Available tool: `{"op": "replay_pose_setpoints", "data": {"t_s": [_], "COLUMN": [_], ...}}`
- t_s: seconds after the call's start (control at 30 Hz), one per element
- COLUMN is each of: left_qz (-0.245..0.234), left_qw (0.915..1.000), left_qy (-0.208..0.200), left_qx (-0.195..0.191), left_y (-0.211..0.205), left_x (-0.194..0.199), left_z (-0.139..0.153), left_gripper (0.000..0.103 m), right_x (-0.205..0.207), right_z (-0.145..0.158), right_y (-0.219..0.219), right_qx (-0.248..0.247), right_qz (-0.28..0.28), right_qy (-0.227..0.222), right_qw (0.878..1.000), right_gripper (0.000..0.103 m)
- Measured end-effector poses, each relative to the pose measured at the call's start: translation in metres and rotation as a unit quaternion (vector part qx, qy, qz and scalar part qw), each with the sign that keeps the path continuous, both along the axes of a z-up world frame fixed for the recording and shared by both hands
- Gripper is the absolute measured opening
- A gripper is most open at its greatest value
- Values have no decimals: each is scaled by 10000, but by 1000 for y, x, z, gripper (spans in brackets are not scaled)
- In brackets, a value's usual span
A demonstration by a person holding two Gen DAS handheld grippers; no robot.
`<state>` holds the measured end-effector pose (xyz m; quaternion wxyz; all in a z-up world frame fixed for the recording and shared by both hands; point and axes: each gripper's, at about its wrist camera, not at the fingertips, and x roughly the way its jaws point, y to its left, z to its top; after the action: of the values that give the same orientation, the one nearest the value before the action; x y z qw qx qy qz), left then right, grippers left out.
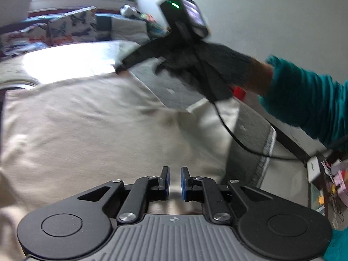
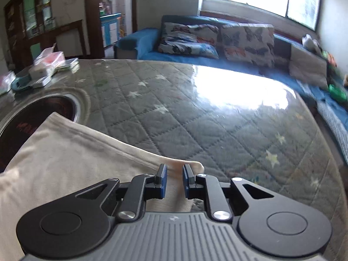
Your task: Fold clothes
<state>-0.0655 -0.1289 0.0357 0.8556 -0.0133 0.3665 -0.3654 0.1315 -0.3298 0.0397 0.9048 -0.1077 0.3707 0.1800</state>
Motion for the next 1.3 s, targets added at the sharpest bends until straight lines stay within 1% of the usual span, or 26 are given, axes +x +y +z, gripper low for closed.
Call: {"op": "replay_pose_setpoints", "data": {"t_s": [0.07,0.13,0.2,0.27,0.33,0.43,0.53,0.57,0.67,0.73,0.77,0.8,0.9,0.97,1.03,1.07,1.1,1.13,1.17,1.23,1.3], "left_qz": [331,746,1196,1714,2209,2734,3196,3370,4038,4582,4826,5054,5562,5617,5554,5460,5376,5338,5232,5069,4999], "left_qw": [9994,9968,9921,9844,9745,9610,9447,9377,9088,8799,8669,8547,8198,8191,8262,8323,8367,8376,8428,8502,8511], "left_qy": [-134,-261,-330,-295,-224,-64,-79,-93,-247,-398,-400,-348,-265,-129,-60,-89,-161,-258,-323,-304,-317], "left_qx": [37,105,168,250,327,407,728,839,1023,1195,1181,1135,1339,1155,943,950,1029,1131,1220,1385,1571], "left_y": [16,34,54,77,100,131,156,163,188,200,208,218,240,257,267,267,265,263,258,254,252], "left_x": [0,1,2,5,7,8,8,8,1,-4,-7,-10,-13,-17,-18,-16,-13,-10,-4,7,17], "left_z": [6,12,16,15,13,6,-1,-4,-5,-5,-5,-5,-8,-8,-4,-2,-1,0,0,-3,-8], "left_gripper": [14,15,21,26,26,26,26,26,26,26,26,26,27,30,33,38,39,39,39,39,39], "right_x": [-10,-28,-49,-65,-87,-107,-122,-125,-129,-132,-132,-133,-134,-135,-136,-136,-135,-134,-132,-129,-126], "right_z": [5,12,18,20,20,17,11,10,5,1,0,-1,-3,-2,0,1,2,3,4,6,6], "right_y": [6,13,22,29,40,54,67,70,76,77,76,76,75,75,76,76,77,78,79,81,82], "right_qx": [-61,-78,-87,-77,-89,-174,-314,-351,-428,-463,-473,-481,-560,-580,-586,-585,-584,-581,-576,-561,-550], "right_qz": [141,369,630,842,1179,1504,1763,1801,1835,1784,1764,1752,1747,1766,1796,1810,1819,1821,1820,1818,1811], "right_qy": [-45,-73,-97,-110,-103,-125,-106,-98,-43,8,30,55,69,71,54,50,38,30,26,29,43], "right_qw": [9999,9993,9979,9964,9929,9884,9838,9830,9821,9829,9832,9833,9830,9825,9820,9817,9816,9816,9816,9817,9819], "right_gripper": [23,24,25,32,32,34,36,37,37,38,38,38,38,39,39,39,39,39,39,39,39]}}
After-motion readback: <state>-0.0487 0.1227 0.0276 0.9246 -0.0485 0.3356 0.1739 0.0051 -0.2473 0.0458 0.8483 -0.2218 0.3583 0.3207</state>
